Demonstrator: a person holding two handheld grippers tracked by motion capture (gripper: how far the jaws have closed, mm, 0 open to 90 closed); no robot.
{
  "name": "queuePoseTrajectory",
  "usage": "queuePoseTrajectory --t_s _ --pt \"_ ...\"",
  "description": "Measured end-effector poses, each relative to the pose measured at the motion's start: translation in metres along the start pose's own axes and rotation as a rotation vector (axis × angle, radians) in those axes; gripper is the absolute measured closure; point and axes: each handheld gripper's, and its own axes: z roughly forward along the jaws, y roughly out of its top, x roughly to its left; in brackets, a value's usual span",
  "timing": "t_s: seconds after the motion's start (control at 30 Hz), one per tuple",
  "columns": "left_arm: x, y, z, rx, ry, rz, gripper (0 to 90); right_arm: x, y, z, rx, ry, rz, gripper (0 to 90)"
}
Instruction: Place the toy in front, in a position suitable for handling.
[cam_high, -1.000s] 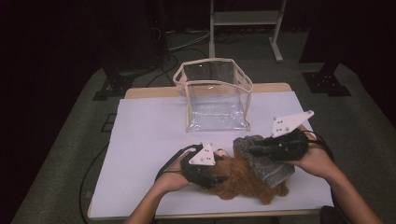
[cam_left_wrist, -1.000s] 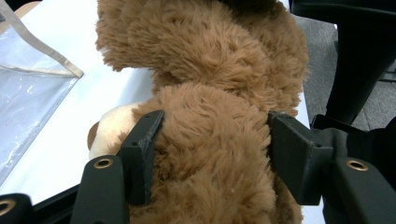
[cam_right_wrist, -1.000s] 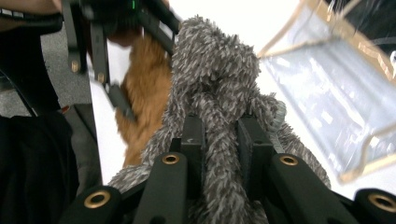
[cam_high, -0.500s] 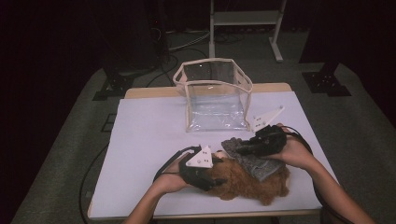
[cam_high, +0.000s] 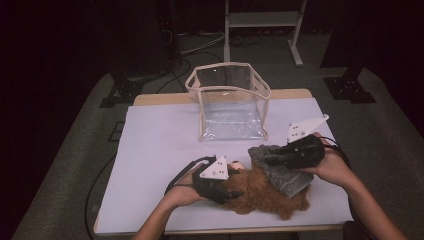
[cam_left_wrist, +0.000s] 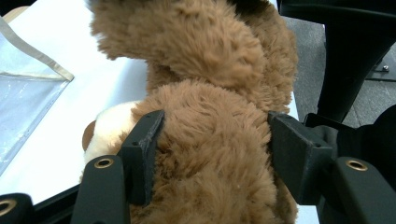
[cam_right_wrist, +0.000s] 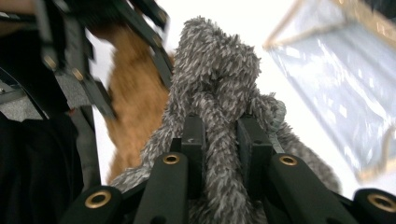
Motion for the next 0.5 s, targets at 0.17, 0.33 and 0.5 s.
queuePoseTrajectory --t_s 0.17,0.33,0.5 --pt "0.001 -0.001 0.000 0.000 0.002 0.006 38.3 0.014 0.020 0.011 -0.010 0.020 -0.060 74.3" --pt "0.002 0.000 0.000 -0.002 0.005 0.003 38.1 0.019 0.014 0.026 0.033 0.052 -0.059 74.2" --pt "0.003 0.000 0.001 0.000 0.005 0.007 38.1 0.016 -0.004 0.034 0.075 0.052 -0.033 74.2"
